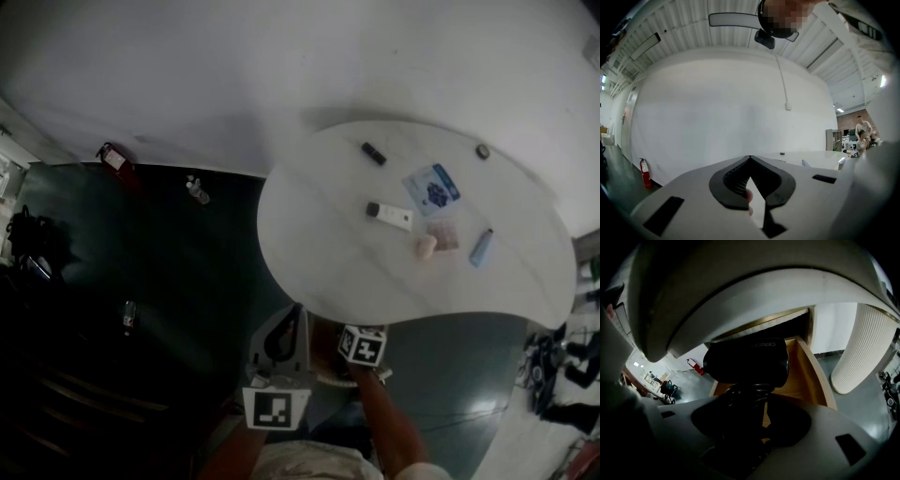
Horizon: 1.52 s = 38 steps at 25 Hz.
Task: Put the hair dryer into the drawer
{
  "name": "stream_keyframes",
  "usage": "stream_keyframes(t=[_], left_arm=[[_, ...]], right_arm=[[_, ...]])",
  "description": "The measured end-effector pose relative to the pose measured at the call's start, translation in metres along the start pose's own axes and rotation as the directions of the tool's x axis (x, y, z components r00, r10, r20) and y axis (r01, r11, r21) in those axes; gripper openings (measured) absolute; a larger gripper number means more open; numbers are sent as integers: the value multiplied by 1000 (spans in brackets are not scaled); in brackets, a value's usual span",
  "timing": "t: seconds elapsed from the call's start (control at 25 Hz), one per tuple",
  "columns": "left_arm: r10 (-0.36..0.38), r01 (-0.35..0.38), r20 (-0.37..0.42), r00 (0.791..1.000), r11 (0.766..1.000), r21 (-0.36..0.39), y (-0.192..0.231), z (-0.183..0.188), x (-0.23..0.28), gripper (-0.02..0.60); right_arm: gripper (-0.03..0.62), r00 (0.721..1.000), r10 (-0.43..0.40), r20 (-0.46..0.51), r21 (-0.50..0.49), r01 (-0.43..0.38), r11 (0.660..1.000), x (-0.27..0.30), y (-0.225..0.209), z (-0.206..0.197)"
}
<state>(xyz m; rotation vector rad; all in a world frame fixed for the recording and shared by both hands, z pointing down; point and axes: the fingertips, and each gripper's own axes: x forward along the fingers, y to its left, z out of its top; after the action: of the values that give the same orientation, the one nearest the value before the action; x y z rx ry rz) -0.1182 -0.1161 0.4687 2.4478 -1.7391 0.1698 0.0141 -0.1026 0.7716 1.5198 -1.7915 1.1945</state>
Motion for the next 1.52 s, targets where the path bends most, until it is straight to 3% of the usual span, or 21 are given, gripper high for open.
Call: stream_keyframes(t=[0.4,1.16,1.52], left_arm=[[-14,14,1,1000,1000,12,2,-4,2,0],[1,0,-24,1000,999,32,9,-24,-2,0],[-10,10,-28,1000,1000,14,4,-27,-3,0]], right_arm=[[247,997,-40,73,-66,45,997,30,-3,3],[247,998,-58,-13,-67,57,996,76,-14,-32],[250,999,-18,-31,-91,15,996,78,-4,-34]])
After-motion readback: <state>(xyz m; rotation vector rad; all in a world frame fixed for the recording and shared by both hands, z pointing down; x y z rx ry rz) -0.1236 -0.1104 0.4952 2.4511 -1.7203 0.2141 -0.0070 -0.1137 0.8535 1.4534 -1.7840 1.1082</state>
